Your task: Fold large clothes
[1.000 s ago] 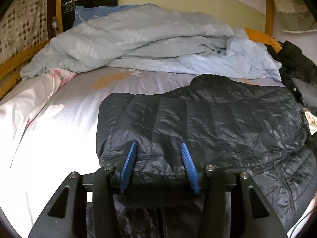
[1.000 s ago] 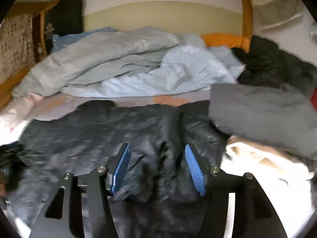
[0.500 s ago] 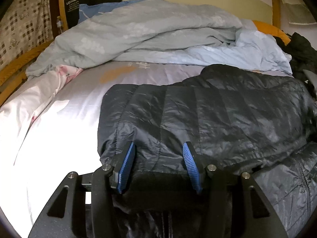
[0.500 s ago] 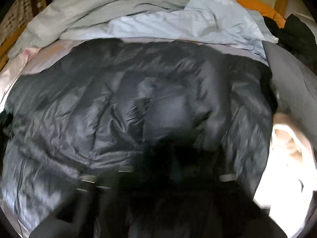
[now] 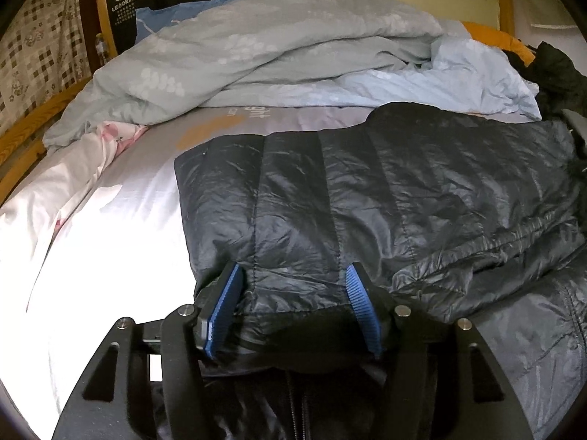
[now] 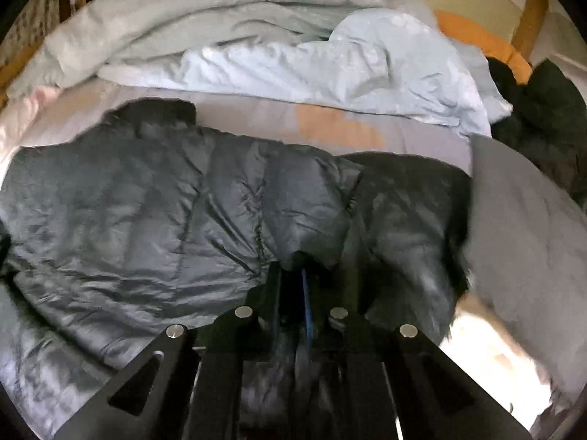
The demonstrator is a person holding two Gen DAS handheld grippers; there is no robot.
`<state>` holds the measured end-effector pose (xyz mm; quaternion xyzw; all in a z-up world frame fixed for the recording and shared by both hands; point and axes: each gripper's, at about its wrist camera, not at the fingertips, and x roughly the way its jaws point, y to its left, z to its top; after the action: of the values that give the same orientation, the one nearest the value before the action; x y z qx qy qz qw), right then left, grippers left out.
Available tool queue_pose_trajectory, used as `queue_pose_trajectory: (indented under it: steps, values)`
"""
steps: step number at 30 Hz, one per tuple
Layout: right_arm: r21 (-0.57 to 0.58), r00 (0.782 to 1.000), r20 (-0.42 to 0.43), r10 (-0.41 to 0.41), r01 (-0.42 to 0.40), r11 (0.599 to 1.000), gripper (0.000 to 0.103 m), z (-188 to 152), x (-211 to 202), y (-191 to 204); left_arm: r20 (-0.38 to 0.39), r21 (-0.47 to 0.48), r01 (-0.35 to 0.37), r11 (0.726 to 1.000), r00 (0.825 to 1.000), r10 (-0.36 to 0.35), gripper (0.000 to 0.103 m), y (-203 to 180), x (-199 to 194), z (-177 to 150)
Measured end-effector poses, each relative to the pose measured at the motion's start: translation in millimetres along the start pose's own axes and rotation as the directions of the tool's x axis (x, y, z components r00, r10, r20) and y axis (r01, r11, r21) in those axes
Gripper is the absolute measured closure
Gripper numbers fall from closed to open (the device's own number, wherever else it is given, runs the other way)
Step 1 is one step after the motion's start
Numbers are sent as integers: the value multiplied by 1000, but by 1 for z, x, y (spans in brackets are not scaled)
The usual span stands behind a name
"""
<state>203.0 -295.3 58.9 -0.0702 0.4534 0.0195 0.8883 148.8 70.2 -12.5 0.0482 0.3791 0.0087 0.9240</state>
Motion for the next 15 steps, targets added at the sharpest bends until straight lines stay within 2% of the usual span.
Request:
queue_pose_trajectory:
  steps: [1,3,5,7,9,11,13,15]
  values:
    - [5,1000,24,-4,4,1000,79,-2,-14,-5,-1,1,-1,1000,1000,1,44,0,1,0]
    - [11,994,108,-30,29,1000,45,-3,-46,-17,-3,2,-4,1000,1000,4,44,-1,2,1]
    - [60,980,195,-49,38,997,44,-4,-74,-40,-1,5,-2,1000,1000,2,43,-1,1,1]
    - [154,980,194,-32,1,988,44,-7,-84,-67,-4,4,0,1000,1000,0,41,-1,1,2]
    - [261,983,183,21,-69,963,44,-16,-85,-94,-2,2,0,1000,1000,0,41,0,1,2]
    - [350,983,162,91,-143,926,44,-31,-74,-117,-4,5,0,1000,1000,0,41,0,1,1]
    - [392,977,132,167,-206,897,44,-43,-53,-130,-3,8,-3,1000,1000,3,41,0,1,2]
    - [397,980,88,176,-197,896,44,-51,-31,-129,-3,8,-2,1000,1000,2,40,0,1,1]
